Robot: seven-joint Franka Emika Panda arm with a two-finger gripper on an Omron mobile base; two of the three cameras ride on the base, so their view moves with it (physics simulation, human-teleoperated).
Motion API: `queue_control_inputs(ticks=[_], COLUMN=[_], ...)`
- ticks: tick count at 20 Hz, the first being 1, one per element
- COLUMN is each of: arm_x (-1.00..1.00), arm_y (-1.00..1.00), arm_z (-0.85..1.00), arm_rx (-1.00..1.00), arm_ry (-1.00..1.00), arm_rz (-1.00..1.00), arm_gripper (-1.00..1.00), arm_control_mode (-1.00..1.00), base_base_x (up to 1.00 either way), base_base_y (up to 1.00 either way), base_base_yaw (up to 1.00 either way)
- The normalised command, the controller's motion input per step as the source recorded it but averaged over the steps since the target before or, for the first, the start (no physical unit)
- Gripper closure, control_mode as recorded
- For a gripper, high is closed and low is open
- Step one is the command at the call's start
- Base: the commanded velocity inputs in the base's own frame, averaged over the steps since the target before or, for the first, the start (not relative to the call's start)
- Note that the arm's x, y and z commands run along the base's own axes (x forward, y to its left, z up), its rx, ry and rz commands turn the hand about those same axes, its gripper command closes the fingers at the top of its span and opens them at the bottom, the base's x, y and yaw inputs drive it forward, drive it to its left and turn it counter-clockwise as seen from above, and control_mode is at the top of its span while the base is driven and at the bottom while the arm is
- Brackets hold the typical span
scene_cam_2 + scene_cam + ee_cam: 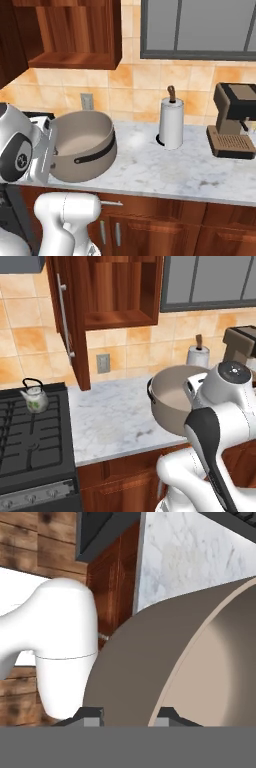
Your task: Pick the kettle from the cabinet and place it on a stove burner. Then pick the pot from the counter and place it on another stove burner. Finally, turn both burners on.
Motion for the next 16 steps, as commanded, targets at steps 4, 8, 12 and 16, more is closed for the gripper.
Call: queue_control_inputs(ticks=[4,8,12,16], arm_x=[0.0,0.0,0.0,0.0], arm_y=[0.0,0.0,0.0,0.0], arm_z=[0.0,0.0,0.0,0.0], arm_rx=[0.0,0.0,0.0,0.0], arm_ry=[0.0,0.0,0.0,0.0], arm_rz=[0.0,0.0,0.0,0.0], arm_gripper=[1.0,1.0,1.0,1.0], arm_control_mode=[1.0,1.0,1.0,1.0], base_base_x=[-0.75,-0.64,-0.55,-0.56], base_base_y=[0.0,0.0,0.1,0.08], base_base_yaw=[-0.05,-0.05,-0.05,-0.05])
